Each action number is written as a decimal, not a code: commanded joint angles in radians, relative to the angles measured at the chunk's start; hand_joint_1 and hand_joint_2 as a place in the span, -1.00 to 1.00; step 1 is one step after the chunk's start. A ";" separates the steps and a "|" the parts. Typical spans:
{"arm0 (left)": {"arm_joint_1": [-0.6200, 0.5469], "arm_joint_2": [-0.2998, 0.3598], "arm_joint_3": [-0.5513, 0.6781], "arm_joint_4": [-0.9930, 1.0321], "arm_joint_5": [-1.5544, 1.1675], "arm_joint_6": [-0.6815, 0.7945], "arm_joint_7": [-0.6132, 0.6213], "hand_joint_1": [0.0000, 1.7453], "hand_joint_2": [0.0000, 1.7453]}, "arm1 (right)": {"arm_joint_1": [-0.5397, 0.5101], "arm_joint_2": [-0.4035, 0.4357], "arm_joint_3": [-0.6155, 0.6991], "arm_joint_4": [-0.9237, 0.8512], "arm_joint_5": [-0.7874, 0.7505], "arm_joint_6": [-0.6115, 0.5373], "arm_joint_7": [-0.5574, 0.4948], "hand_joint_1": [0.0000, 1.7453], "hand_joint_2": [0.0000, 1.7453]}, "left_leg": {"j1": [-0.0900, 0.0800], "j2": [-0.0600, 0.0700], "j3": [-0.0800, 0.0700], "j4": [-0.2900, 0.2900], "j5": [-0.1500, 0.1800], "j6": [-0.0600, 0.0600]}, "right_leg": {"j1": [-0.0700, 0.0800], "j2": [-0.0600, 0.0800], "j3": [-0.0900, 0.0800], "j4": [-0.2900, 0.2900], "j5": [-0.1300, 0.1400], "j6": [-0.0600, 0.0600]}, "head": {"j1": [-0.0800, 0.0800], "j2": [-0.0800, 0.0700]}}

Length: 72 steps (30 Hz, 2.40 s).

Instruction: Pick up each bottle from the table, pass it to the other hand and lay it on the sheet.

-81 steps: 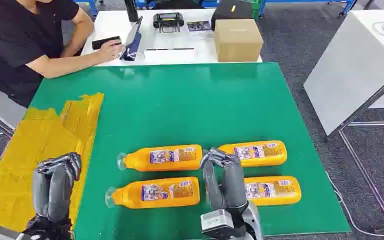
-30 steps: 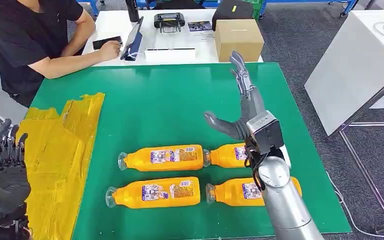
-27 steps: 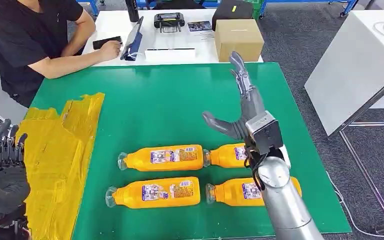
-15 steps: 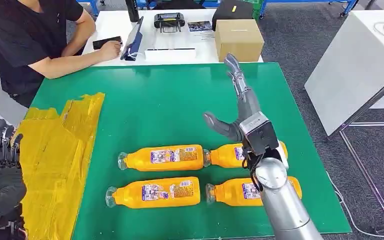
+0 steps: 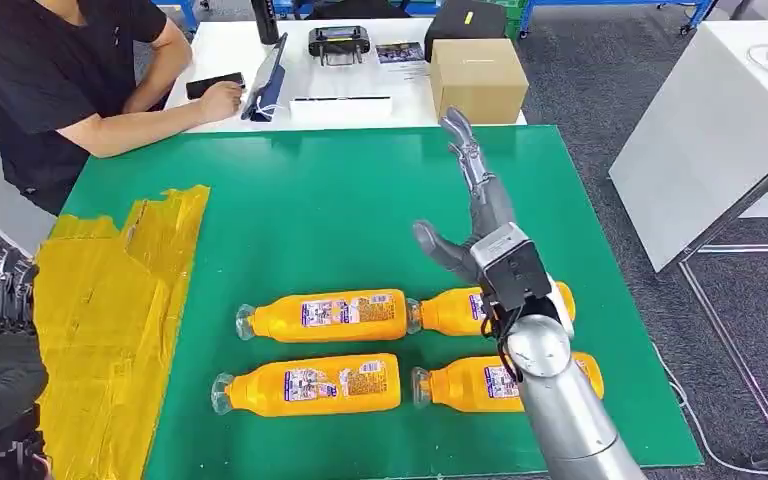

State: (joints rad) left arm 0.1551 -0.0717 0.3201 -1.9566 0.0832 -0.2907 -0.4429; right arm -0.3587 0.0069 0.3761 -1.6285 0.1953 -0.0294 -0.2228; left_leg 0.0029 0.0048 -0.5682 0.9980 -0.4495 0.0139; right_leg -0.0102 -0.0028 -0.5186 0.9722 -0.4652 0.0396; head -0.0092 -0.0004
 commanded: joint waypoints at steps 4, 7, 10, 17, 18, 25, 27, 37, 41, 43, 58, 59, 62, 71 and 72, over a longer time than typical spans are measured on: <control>-0.041 -0.007 0.022 0.048 -0.030 0.027 0.000 -1.00 -1.00 | -0.053 -0.013 0.037 0.057 0.004 0.003 0.013 -1.00 -1.00 | 0.001 0.000 0.002 0.000 -0.001 0.000 | 0.001 0.000 0.003 -0.001 0.000 -0.001 | 0.000 0.000; -0.044 -0.007 0.020 0.047 -0.033 0.024 -0.007 -1.00 -1.00 | -0.059 -0.012 0.040 0.061 0.005 0.004 0.013 -1.00 1.00 | 0.001 0.000 0.002 0.000 0.000 -0.001 | 0.001 0.001 0.002 -0.001 0.000 -0.001 | 0.000 0.000; -0.046 -0.005 0.000 0.041 -0.028 -0.007 -0.030 -1.00 -1.00 | -0.078 -0.020 0.050 0.079 0.007 0.020 0.024 -1.00 1.00 | 0.001 0.000 0.003 0.000 -0.001 -0.001 | 0.002 0.001 0.003 -0.001 0.000 -0.001 | 0.000 0.000; 0.074 -0.062 -0.085 -0.040 -0.097 0.010 -0.056 -1.00 -1.00 | 0.050 -0.110 0.004 0.015 0.011 0.049 -0.005 -1.00 1.00 | 0.001 -0.002 0.003 -0.001 -0.001 0.000 | 0.001 -0.002 0.004 -0.003 0.000 0.000 | 0.000 0.000; 0.093 -0.078 -0.116 -0.047 -0.117 0.016 -0.055 -1.00 -1.00 | 0.105 -0.126 -0.017 -0.012 0.029 0.044 -0.014 -1.00 1.00 | 0.001 -0.002 0.004 -0.001 -0.001 0.000 | 0.001 -0.001 0.006 -0.004 -0.001 0.000 | 0.000 0.000; 0.110 -0.076 -0.278 -0.017 -0.179 0.126 -0.081 -1.00 -1.00 | 0.258 -0.147 -0.016 -0.035 0.166 0.088 -0.017 -1.00 1.00 | 0.000 -0.007 0.001 -0.001 -0.001 0.001 | 0.000 -0.006 0.003 -0.004 -0.001 0.000 | 0.000 0.000; 0.109 -0.076 -0.278 -0.010 -0.177 0.126 -0.083 -1.00 -1.00 | 0.246 -0.151 0.017 -0.008 0.189 0.096 -0.005 -1.00 1.00 | 0.002 -0.007 0.005 -0.001 -0.003 0.000 | 0.001 -0.006 0.007 -0.006 -0.002 -0.001 | 0.000 0.000; 0.093 -0.087 -0.294 0.021 -0.190 0.127 -0.088 -1.00 -1.00 | 0.203 -0.178 0.175 0.069 0.264 0.141 0.029 -1.00 1.00 | 0.001 -0.003 0.004 -0.002 -0.002 0.000 | 0.002 -0.001 0.004 -0.004 0.000 -0.001 | 0.000 0.000; 0.110 -0.091 -0.290 0.021 -0.195 0.129 -0.099 -1.00 -1.00 | 0.231 -0.138 0.199 0.075 0.313 0.082 0.020 -1.00 1.00 | 0.001 -0.002 0.005 -0.002 -0.002 0.000 | 0.002 0.000 0.005 -0.004 0.000 -0.001 | 0.000 0.000; 0.120 -0.095 -0.281 0.020 -0.197 0.122 -0.108 -1.00 -1.00 | 0.249 -0.116 0.193 0.068 0.331 0.050 0.013 -1.00 1.00 | 0.000 -0.002 0.003 -0.001 -0.001 0.000 | 0.001 -0.001 0.002 -0.003 0.000 -0.001 | 0.000 0.000; 0.157 -0.133 -0.226 0.001 -0.209 0.075 -0.153 -1.00 -1.00 | 0.327 -0.046 0.121 -0.040 0.329 -0.026 -0.045 -1.00 -1.00 | 0.001 -0.002 0.002 -0.001 -0.002 0.000 | 0.001 -0.001 0.002 -0.002 -0.001 -0.001 | 0.000 0.000; 0.157 -0.134 -0.226 0.001 -0.209 0.075 -0.153 -1.00 -1.00 | 0.327 -0.047 0.120 -0.040 0.329 -0.026 -0.045 -1.00 -1.00 | 0.000 -0.003 0.001 0.000 -0.002 0.000 | 0.000 -0.001 0.000 -0.001 -0.001 -0.001 | 0.000 0.000; 0.143 -0.131 -0.220 0.013 -0.210 0.068 -0.154 -1.00 -1.00 | 0.313 -0.043 0.117 -0.020 0.325 -0.017 -0.050 -1.00 -1.00 | 0.001 -0.002 0.003 -0.001 -0.002 0.000 | 0.001 -0.001 0.002 -0.003 -0.001 -0.001 | 0.000 0.000; 0.091 -0.120 -0.267 0.051 -0.233 0.098 -0.129 -1.00 -1.00 | 0.284 -0.053 0.111 0.003 0.311 0.013 -0.058 -1.00 -1.00 | 0.001 -0.002 0.002 -0.001 -0.001 0.000 | 0.001 -0.001 0.002 -0.003 0.000 -0.001 | 0.000 0.000; 0.092 -0.120 -0.268 0.051 -0.233 0.098 -0.129 -1.00 -1.00 | 0.283 -0.050 0.112 0.002 0.312 0.013 -0.058 -1.00 -1.00 | 0.000 -0.002 0.002 -0.001 -0.001 0.000 | 0.000 -0.001 0.001 -0.002 0.000 -0.001 | 0.000 0.000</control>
State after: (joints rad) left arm 0.2838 -0.1987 0.0618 -1.9726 -0.1453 -0.1987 -0.5772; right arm -0.0390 -0.0507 0.5074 -1.6617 0.5096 -0.0244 -0.2811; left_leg 0.0027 0.0023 -0.5683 0.9981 -0.4499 0.0144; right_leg -0.0104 -0.0042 -0.5190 0.9713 -0.4651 0.0397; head -0.0095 -0.0004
